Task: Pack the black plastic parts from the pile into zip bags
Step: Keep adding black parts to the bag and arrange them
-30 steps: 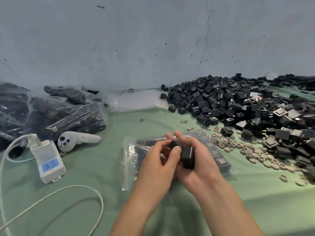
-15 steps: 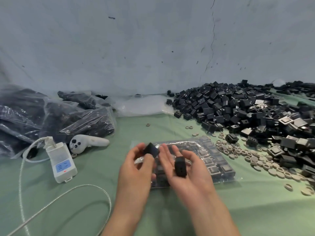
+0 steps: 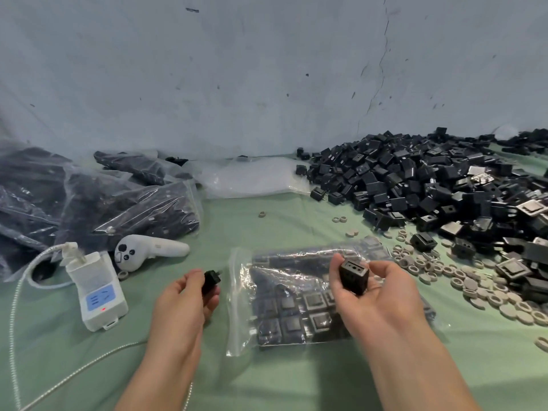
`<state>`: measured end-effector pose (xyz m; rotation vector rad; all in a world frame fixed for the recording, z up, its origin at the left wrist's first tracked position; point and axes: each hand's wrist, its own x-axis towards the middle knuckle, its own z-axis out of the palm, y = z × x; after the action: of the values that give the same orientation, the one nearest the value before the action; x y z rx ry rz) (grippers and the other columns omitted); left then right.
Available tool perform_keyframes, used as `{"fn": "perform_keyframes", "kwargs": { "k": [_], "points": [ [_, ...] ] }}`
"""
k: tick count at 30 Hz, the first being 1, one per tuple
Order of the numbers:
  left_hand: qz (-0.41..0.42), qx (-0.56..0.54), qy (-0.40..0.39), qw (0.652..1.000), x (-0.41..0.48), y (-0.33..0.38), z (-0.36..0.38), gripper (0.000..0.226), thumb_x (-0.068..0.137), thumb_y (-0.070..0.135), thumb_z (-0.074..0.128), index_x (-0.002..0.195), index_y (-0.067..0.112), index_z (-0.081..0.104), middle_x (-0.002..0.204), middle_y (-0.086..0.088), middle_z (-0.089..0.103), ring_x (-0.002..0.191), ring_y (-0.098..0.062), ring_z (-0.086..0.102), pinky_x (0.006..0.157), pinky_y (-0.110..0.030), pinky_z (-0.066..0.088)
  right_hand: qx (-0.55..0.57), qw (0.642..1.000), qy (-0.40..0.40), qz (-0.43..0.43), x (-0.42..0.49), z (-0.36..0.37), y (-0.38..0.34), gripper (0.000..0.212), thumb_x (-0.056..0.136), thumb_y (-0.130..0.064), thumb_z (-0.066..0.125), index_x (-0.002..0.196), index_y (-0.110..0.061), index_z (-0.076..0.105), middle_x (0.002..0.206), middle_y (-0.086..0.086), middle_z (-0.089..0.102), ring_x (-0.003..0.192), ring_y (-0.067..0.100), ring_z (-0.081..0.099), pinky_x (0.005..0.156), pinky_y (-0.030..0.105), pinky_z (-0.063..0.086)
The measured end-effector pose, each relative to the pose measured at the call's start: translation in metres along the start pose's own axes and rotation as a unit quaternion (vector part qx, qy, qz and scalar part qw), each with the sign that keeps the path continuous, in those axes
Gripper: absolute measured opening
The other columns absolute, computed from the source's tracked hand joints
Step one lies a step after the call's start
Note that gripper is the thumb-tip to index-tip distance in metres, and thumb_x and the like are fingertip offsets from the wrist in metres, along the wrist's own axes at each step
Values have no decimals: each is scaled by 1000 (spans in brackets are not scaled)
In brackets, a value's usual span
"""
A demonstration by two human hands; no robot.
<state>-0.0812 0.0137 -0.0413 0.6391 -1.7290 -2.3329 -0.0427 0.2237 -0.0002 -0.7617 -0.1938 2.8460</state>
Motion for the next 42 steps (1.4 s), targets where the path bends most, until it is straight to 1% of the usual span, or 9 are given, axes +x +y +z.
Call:
{"fn": "perform_keyframes", "kwargs": {
  "k": [5,10,15,19,25,30,35,38,42],
  "points": [
    [-23,-4,-31,999,4,-5,18,18,94,-3,55,107,8,52,81,-11,59,68,-17,55,78,-33,51,-46,999,-1,-16,8,6,-1,17,93,-5,47,109,-3,51,131,25,47,116,33,53,76,38,59],
    [-59,-31,-61,996,9,0,23,13,86,-6,56,78,1,62,64,-10,57,58,-15,54,70,-31,51,-70,997,-21,-28,19,13,-2,26,93,-4,50,119,-6,52,127,21,46,97,29,52,73,33,60],
    [-35,8,6,999,25,-2,24,9,88,5,64,91,13,59,77,-2,60,68,-12,52,74,-28,44,-90,995,-22,-36,28,22,0,26,94,-4,52,121,-7,53,121,23,45,94,28,54,64,30,59],
    [9,62,1,998,34,-2,19,31,90,9,66,118,21,57,86,3,67,82,-13,61,93,-36,44,-124,991,-30,-52,37,26,9,26,95,-5,52,121,-7,54,119,25,48,93,29,58,57,28,58],
    [-63,42,-72,994,31,-5,16,22,96,13,60,108,-4,64,84,-13,74,67,-16,68,61,-26,59,-140,988,-46,-40,48,33,15,14,95,-7,51,107,-7,57,107,17,49,76,24,58,53,26,55],
    [-26,96,-63,993,36,-6,18,21,94,21,65,106,5,67,90,-16,71,79,-27,57,77,-42,47,-182,981,-58,-41,55,34,13,13,94,-9,52,106,-7,57,104,15,51,79,26,60,53,26,54],
    [-56,72,-118,989,32,-4,24,19,98,11,57,96,0,73,83,-11,76,61,-10,69,55,-22,57,-200,976,-59,-56,58,35,1,16,94,-9,51,109,-8,57,106,15,50,82,26,58,53,26,55],
    [-54,93,-164,981,29,-2,28,19,92,6,63,84,3,79,84,-18,76,64,-15,71,56,-23,59,-197,977,-66,-54,55,35,-3,18,95,-10,52,112,-9,57,107,16,50,85,26,58,56,27,56],
    [-58,102,-155,981,25,0,30,24,91,19,62,76,14,81,79,-11,73,61,-15,66,52,-27,55,-202,975,-71,-56,48,37,-2,25,95,-10,52,119,-9,56,106,15,50,84,25,58,56,28,56]
  ]
}}
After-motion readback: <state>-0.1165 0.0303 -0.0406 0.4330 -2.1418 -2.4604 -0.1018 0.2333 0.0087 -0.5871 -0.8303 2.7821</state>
